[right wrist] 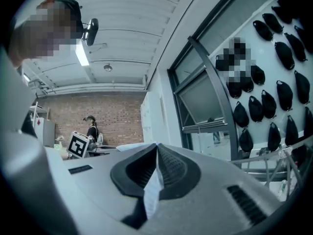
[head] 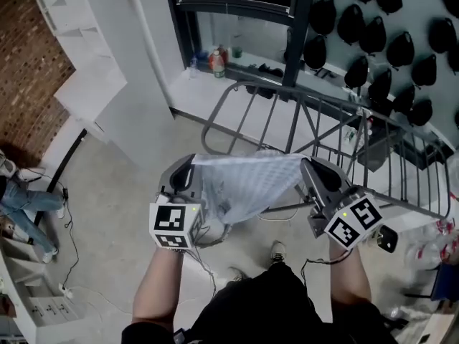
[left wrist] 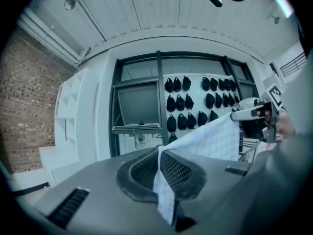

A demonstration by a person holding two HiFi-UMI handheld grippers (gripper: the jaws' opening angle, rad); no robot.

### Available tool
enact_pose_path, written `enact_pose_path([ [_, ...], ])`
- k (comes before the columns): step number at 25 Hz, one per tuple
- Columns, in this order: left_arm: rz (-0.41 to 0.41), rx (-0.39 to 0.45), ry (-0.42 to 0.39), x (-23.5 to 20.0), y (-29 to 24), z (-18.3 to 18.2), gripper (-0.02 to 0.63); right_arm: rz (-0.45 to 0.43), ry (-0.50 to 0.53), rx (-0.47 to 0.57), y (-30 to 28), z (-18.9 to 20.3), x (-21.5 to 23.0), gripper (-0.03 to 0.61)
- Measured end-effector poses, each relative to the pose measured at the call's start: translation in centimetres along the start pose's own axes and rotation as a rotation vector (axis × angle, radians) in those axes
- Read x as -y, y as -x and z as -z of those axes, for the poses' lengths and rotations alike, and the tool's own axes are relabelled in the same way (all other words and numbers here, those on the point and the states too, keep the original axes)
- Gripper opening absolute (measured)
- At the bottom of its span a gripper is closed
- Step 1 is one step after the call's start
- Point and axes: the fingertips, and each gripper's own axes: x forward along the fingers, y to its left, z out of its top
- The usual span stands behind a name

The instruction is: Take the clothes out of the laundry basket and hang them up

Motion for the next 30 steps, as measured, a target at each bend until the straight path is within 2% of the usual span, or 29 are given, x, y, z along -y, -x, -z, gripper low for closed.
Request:
enact_pose_path([
  [6, 0.076, 0.017, -0.006, 6.5, -3.1, -1.7, 0.009, 0.078, 0.0, 0.034, 5.0, -1.9, 4.7, 0.008],
  [13, 0.114, 0.034, -0.022, 13.2, -7.1, -3.2, 0.009, 0.127, -0.012, 0.073, 9.6, -3.5, 10.8, 0.008],
  [20, 0.099, 0.026, -0.044, 18.1, -10.3, -4.3, 0.009, 0.11, -0.022, 0.098, 12.1, -5.0, 16.3, 0.008],
  [30, 0.022, 0.034, -0.072, 21.7, -13.4, -6.5, 0.009, 0.044, -0.021, 0.134, 13.2, -6.9, 21.8, 0.008],
])
